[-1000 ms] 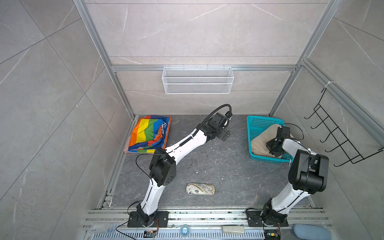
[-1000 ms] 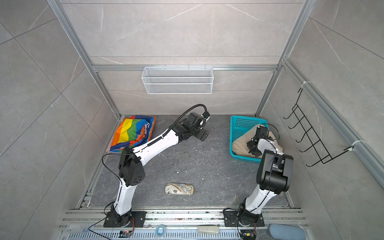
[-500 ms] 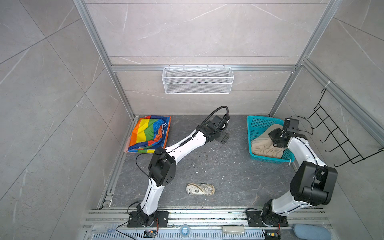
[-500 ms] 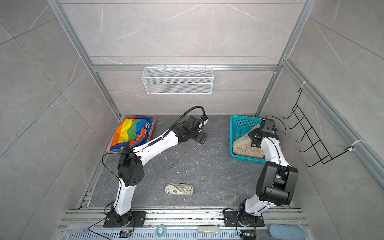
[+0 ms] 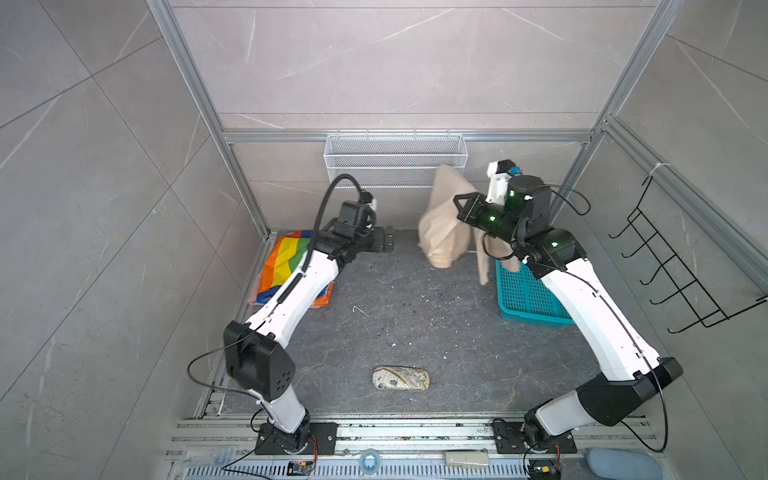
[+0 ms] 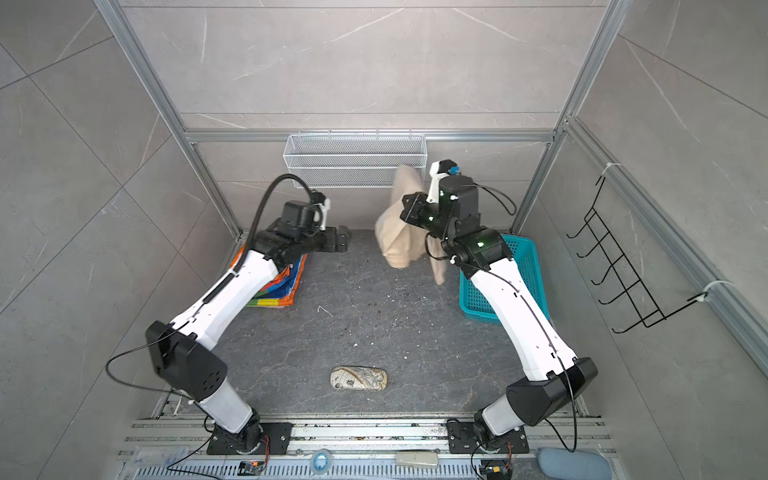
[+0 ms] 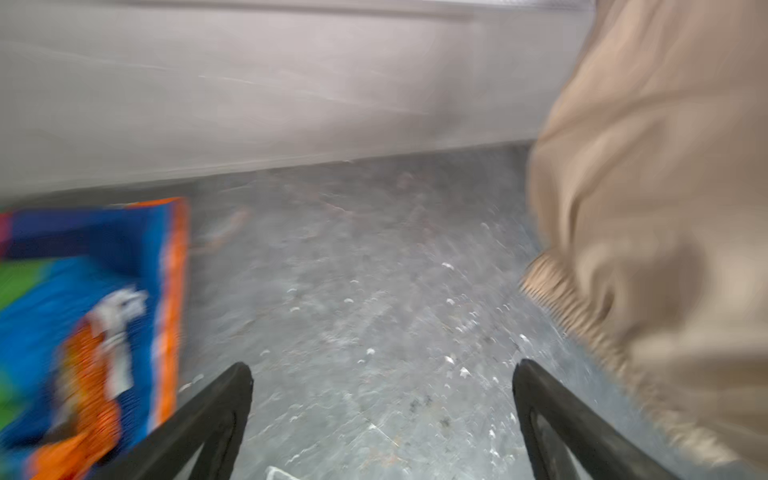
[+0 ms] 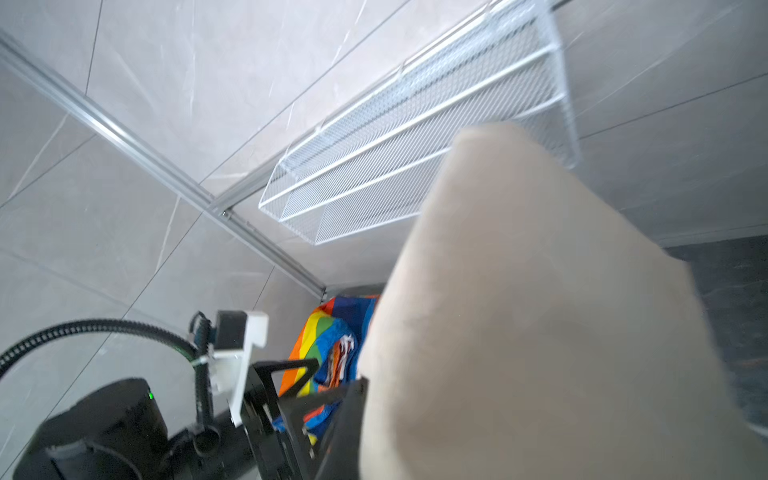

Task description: Fold and stack the shorts

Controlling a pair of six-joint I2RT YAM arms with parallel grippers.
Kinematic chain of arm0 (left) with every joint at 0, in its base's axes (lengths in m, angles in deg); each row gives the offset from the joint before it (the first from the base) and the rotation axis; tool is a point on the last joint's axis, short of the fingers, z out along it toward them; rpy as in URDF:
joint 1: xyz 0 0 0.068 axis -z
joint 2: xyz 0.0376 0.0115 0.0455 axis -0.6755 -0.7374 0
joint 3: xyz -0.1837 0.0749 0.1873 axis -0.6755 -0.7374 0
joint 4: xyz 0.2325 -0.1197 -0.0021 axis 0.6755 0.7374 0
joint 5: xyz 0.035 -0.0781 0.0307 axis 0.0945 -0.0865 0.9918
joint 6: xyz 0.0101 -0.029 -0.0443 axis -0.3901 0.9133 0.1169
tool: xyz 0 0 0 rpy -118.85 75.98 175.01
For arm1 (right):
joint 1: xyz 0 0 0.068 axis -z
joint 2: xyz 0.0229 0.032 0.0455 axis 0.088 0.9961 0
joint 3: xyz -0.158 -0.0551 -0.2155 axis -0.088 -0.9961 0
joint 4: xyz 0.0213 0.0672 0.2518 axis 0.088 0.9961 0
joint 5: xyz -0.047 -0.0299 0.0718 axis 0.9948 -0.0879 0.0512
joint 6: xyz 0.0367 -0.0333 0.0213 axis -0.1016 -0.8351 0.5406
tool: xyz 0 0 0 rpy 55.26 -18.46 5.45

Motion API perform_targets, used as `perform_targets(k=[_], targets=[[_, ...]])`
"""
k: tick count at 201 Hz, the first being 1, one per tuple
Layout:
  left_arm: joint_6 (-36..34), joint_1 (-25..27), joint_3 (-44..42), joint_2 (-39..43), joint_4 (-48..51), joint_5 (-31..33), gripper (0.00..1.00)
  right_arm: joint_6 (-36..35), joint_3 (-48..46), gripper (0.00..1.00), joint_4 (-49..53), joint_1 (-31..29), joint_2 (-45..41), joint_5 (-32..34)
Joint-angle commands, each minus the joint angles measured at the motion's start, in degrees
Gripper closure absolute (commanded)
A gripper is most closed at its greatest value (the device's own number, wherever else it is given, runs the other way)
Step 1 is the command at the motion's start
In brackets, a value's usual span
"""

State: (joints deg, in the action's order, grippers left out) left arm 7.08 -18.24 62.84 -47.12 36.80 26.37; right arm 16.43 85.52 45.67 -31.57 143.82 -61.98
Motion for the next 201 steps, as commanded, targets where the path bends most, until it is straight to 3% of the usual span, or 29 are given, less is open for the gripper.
perform_targets(k=[1,22,30,69,97,149,201], targets=[[5.3,-2.9,-5.7,5.5,-1.8,-3.4,0.0,2.9,-8.6,1.0,0.9,-0.3,6.9,-1.6],[6.4,-5.1,-10.2,7.8,-1.5,-5.3,0.0,5.5,-18.2,0.82,-3.2,-0.3,9.7,-3.3],[6.5,-5.5,-11.7,8.3,-1.5,-5.6,0.0,5.4,-20.2,0.7,-3.3,-0.2,10.7,-4.0],[7.8,-6.3,-17.7,8.9,-2.0,-7.6,0.0,2.1,-24.3,0.25,-1.0,-0.3,9.9,-4.1],[9.7,-7.1,-21.2,8.7,-3.9,-9.1,0.0,0.8,-25.7,0.03,0.4,-0.3,8.6,-4.4],[12.4,-7.7,-25.8,8.5,-5.0,-11.4,0.0,4.6,-29.9,0.01,-4.9,-6.1,11.9,-6.3],[18.2,-8.3,-40.4,10.3,-14.0,-15.8,0.01,7.2,-30.6,0.01,-9.2,-9.7,17.0,-8.4]])
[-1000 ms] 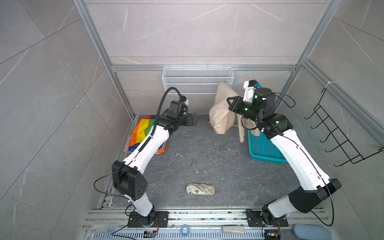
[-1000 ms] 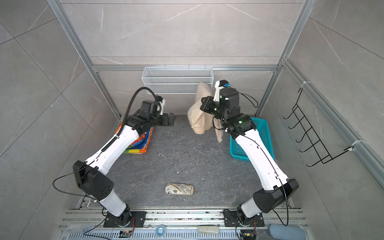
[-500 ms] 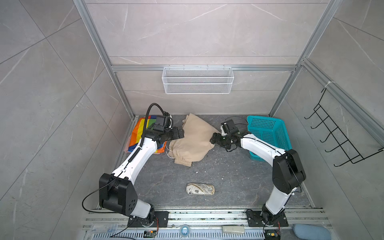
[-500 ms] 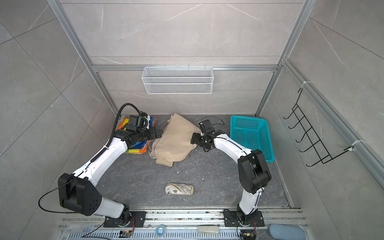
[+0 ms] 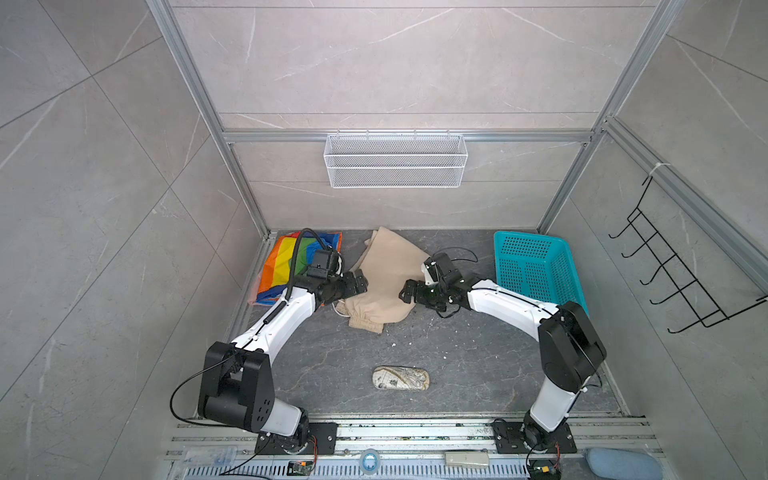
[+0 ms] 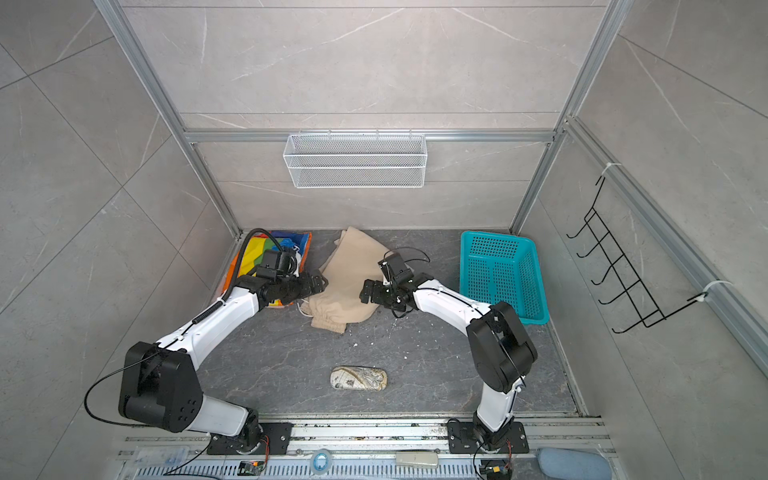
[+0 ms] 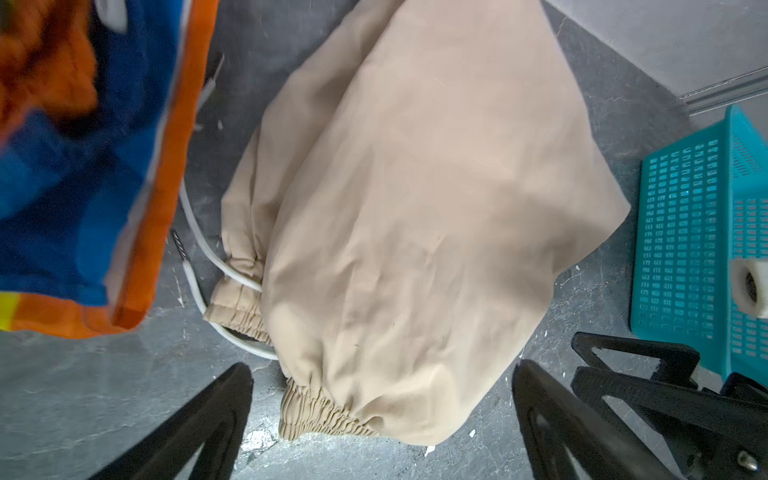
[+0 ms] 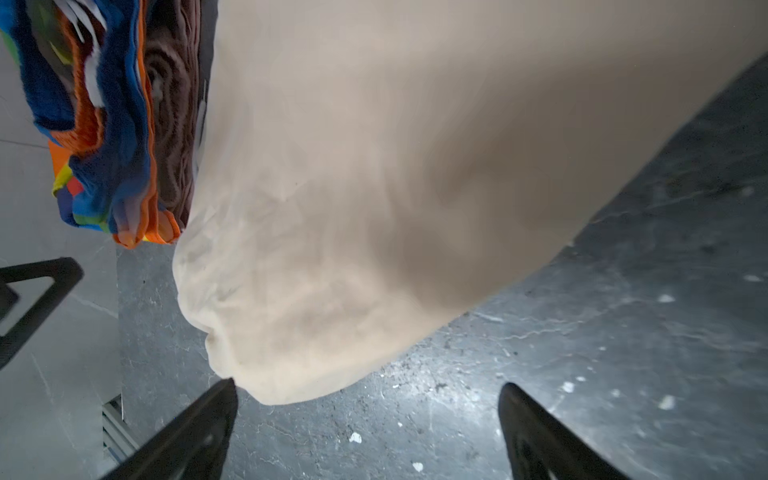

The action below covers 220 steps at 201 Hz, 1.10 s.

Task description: Fold and stack the shorts

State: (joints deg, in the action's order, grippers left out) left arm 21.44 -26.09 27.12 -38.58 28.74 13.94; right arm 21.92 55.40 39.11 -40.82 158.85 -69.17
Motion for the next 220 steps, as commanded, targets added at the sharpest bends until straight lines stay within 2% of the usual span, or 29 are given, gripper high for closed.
perform_targets(k=[1,40,65,98,122,187,220], targets=[[3.9,-0.5,-4.9,1.7,-6.1,-3.4,0.02,1.7,-0.5,0.01,-2.7,-0.4,2.0,-1.2],[6.2,-1.5,-11.3,-0.7,-13.7,-5.0,0.12,1.7,-1.6,0.01,-3.4,-0.4,1.8,-1.5],[7.3,-1.6,-13.5,-2.3,-17.4,-6.0,0.23,1.4,-2.9,0.01,-3.4,-0.2,1.4,-1.1],[8.1,-1.5,-15.5,-3.5,-20.1,-5.8,0.44,2.3,-5.0,0.01,-5.1,0.2,0.9,-1.7],[8.0,-1.6,-16.4,-2.8,-19.6,-5.0,0.51,2.5,-5.9,0.01,-5.8,0.4,0.4,-1.9],[8.4,-1.8,-20.6,1.1,-19.4,-5.1,0.6,3.7,-8.4,0.01,-8.4,1.2,0.2,-3.3],[8.7,-2.1,-21.4,4.8,-17.2,-4.2,0.59,3.7,-9.1,0.01,-8.5,1.2,-0.7,-3.4]])
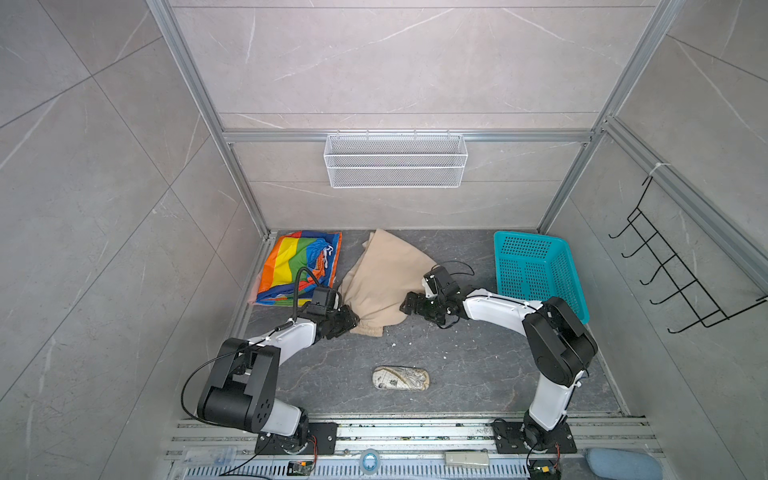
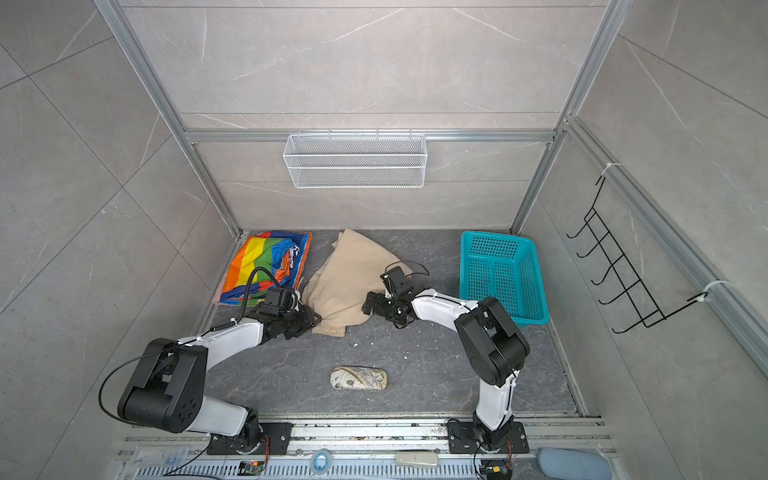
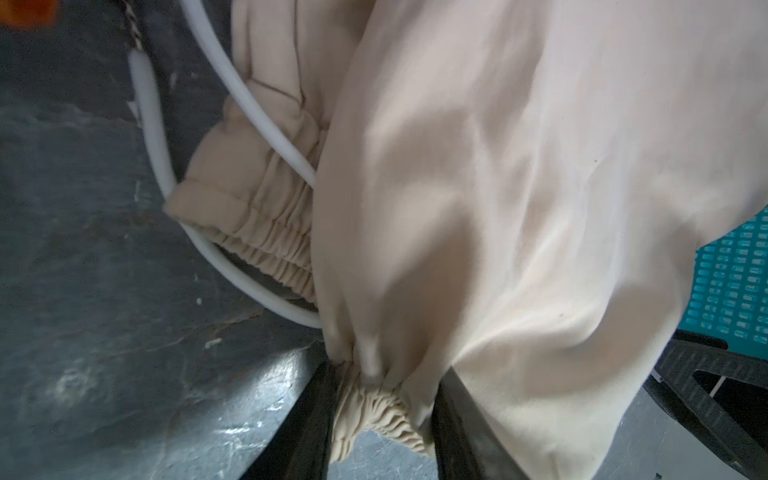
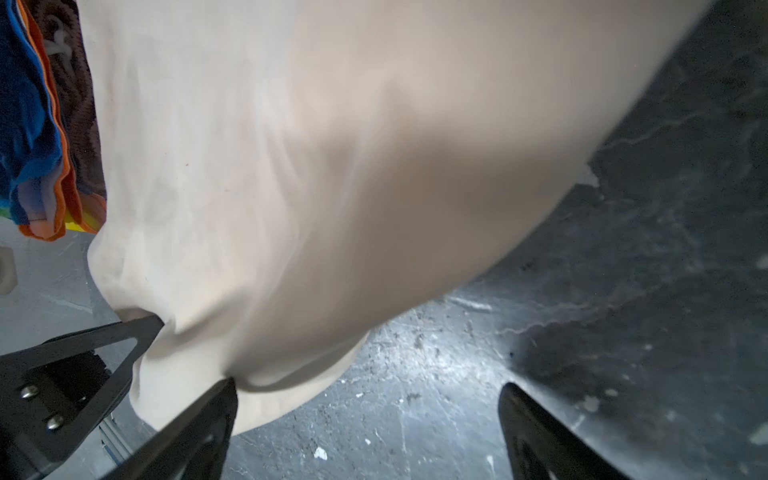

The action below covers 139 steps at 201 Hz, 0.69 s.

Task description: Fold and stack the shorts

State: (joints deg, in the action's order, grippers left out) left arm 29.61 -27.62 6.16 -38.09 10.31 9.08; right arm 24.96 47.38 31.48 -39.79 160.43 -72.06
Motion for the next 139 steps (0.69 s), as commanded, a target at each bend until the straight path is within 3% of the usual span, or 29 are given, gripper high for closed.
perform_targets(k=[1,25,73,139], targets=[[0.4,-0.5,-0.5,4.5,1.4,0.7,0.58,0.6,-1.2,0.01,-0.9,0.2,-2.3,-0.5],[0.0,-0.9,0.0,8.5,4.3,1.8,0.51,0.5,-2.1,0.01,-1.0,0.6,-2.7,-0.4],[-1.2,-1.5,-1.5,10.1,6.8,1.2,0.53,1.1,-3.0,0.01,-1.8,1.0,-2.8,-0.9],[-0.4,-1.9,-3.0,5.5,0.7,-2.2,0.56,1.7,-3.6,0.01,-2.9,1.2,-2.9,-0.9]])
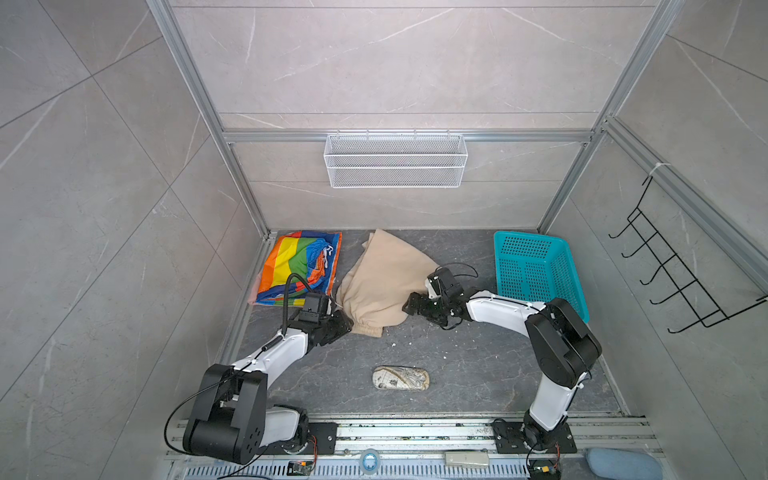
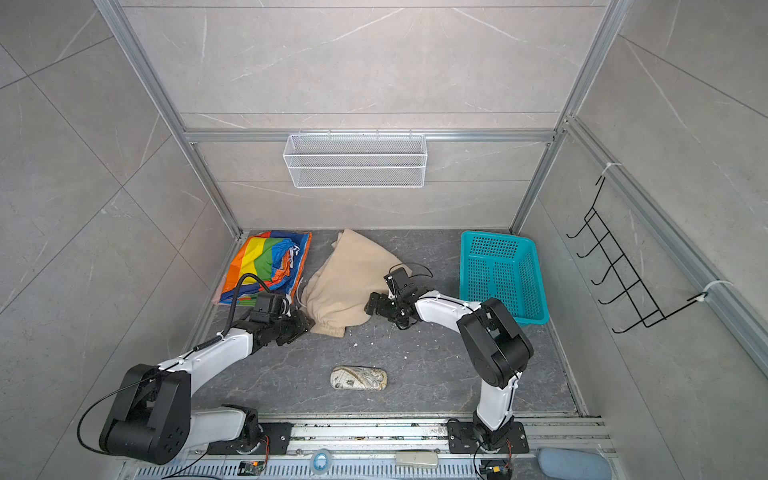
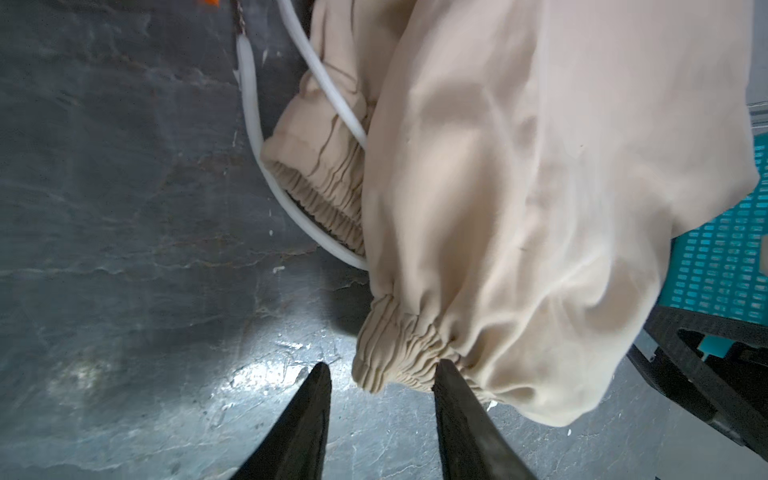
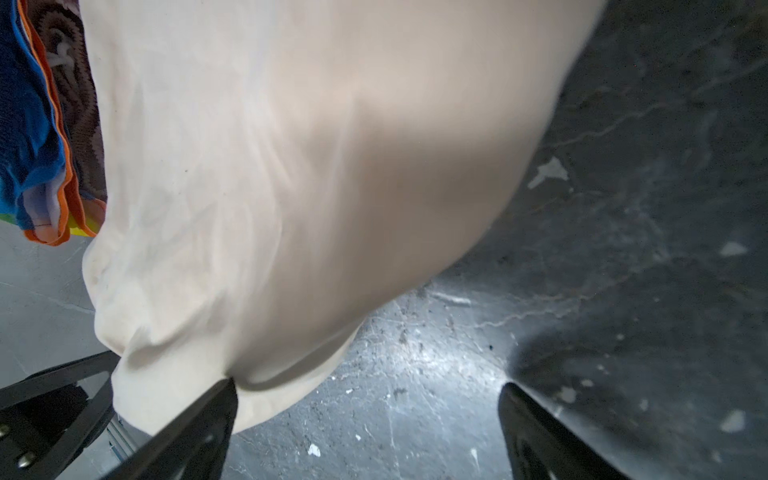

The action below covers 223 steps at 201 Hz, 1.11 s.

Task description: Fold and stack the shorts

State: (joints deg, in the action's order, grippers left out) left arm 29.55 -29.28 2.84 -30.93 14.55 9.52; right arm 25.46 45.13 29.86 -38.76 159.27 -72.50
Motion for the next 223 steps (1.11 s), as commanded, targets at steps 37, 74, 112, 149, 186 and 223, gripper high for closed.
perform_targets(k=[37,74,112,149,186,223], targets=[[-1.1,-0.3,1.3,-6.0,-5.6,-3.7,0.58,1.5,-1.8,0.01,-1.8,0.2,-1.7,-0.6],[0.4,-0.2,0.1,-8.7,-10.0,-4.7,0.69,1.8,-2.2,0.01,-2.1,0.3,-1.8,-0.7],[2.1,1.4,-0.2,-11.1,-13.9,-5.8,0.89,2.4,-2.6,0.01,-3.2,0.3,-1.6,-1.0],[3.7,1.7,5.9,-6.3,-10.3,-7.8,1.0,2.6,-3.1,0.01,-3.4,0.5,-2.3,-1.0],[3.6,5.3,24.8,-4.4,-0.2,-7.9,1.0,3.3,-4.8,0.01,-4.5,2.4,-4.5,-2.0],[6.2,10.2,44.2,-8.8,3.6,-7.2,1.0,2.6,-6.4,0.01,-3.2,5.2,-10.5,-2.8]])
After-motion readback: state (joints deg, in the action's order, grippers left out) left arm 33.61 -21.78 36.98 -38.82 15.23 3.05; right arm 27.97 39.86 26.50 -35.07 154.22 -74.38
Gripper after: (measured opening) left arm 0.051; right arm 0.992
